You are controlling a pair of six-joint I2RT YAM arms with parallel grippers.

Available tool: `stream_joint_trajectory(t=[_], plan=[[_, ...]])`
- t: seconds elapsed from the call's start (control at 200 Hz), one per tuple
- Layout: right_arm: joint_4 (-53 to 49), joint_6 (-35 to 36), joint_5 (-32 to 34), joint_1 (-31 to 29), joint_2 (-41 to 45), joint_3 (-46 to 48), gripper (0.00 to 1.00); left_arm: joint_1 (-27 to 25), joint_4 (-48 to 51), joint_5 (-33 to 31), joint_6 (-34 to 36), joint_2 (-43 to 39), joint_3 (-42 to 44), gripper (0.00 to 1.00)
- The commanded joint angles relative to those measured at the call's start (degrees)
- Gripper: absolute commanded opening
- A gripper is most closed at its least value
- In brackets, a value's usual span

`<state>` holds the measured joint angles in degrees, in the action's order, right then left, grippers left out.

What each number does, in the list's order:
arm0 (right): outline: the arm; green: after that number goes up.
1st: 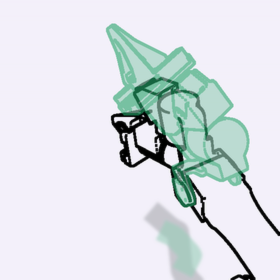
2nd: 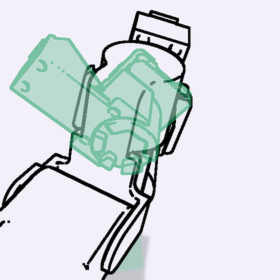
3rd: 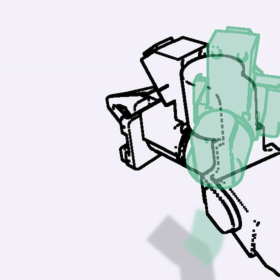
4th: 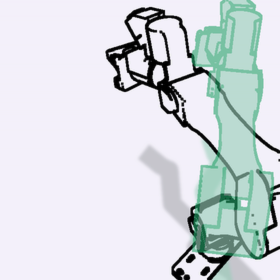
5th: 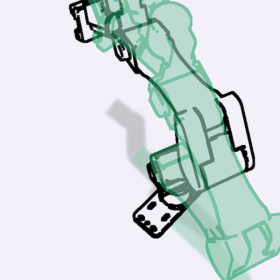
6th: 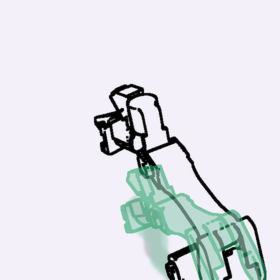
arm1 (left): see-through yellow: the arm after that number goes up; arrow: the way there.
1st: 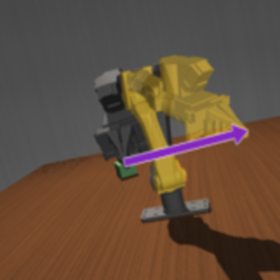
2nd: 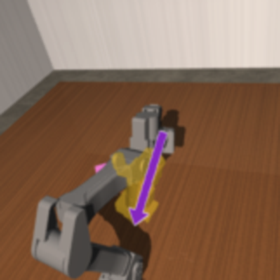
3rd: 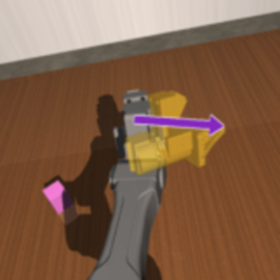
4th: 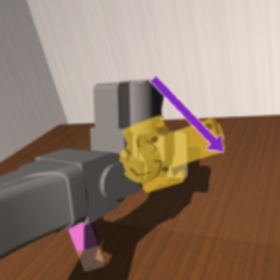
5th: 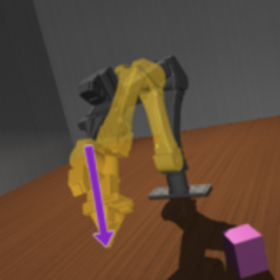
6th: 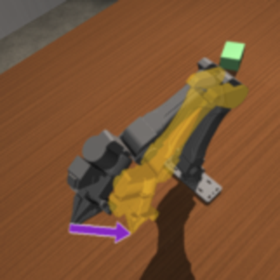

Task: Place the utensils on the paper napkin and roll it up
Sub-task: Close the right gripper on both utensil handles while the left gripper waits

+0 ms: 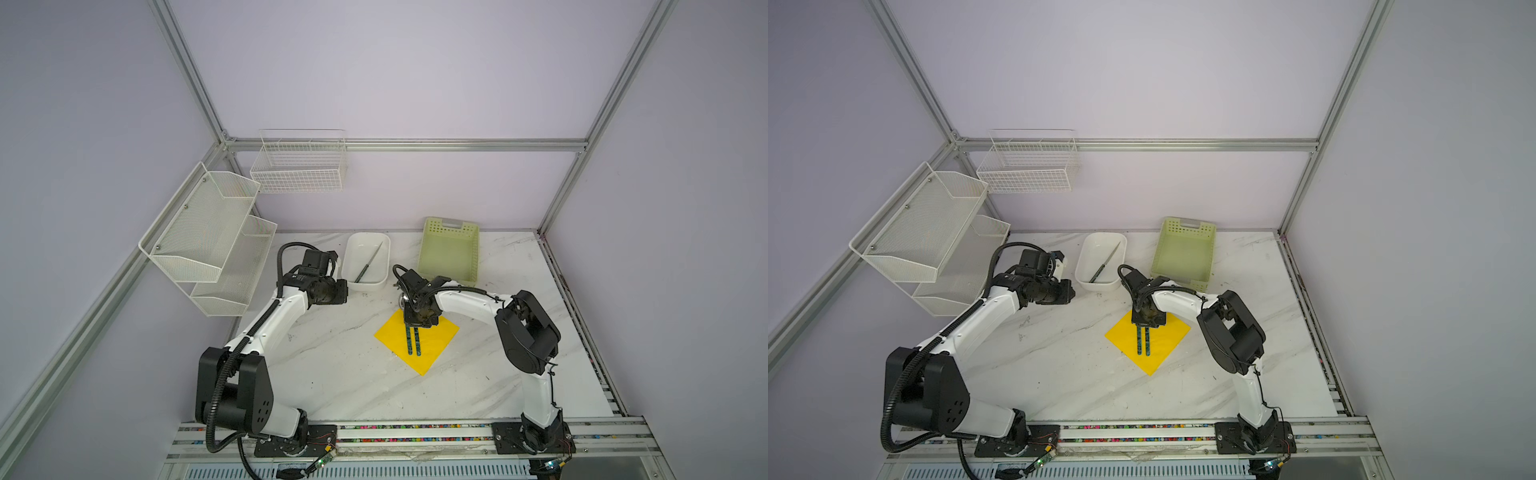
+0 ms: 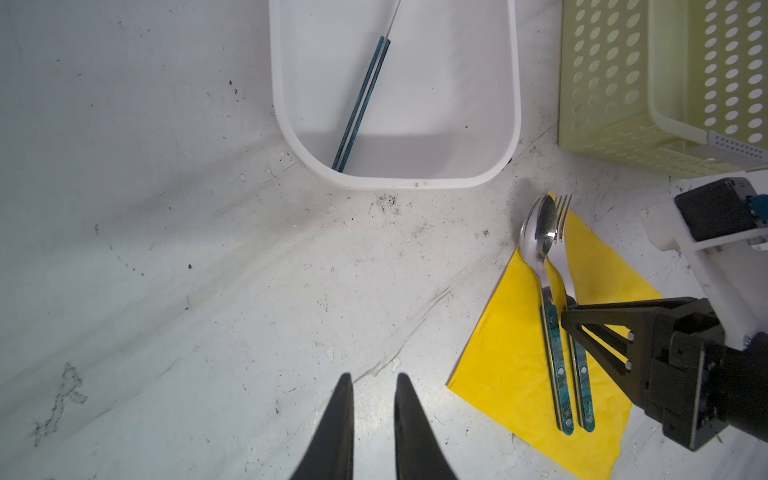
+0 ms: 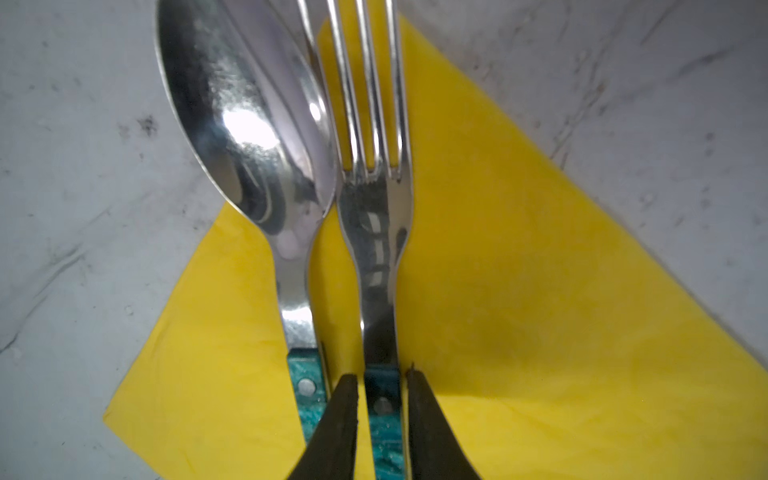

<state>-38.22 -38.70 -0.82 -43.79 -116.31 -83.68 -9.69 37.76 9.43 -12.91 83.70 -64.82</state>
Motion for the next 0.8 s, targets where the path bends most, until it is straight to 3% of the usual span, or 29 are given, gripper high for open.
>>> stream_joint_trajectory(t=[0.0, 0.795], plan=[[-1.2, -0.5, 1.0, -0.3, -0.7, -0.3, 0.24, 0.5, -1.6, 1.0, -0.7, -0.3, -1.4, 0.18], [-2.9, -0.3, 2.8, -0.2, -1.7, -3.2, 0.16, 1.0, -1.9, 2.0, -0.9, 0.1, -1.4, 0.18]])
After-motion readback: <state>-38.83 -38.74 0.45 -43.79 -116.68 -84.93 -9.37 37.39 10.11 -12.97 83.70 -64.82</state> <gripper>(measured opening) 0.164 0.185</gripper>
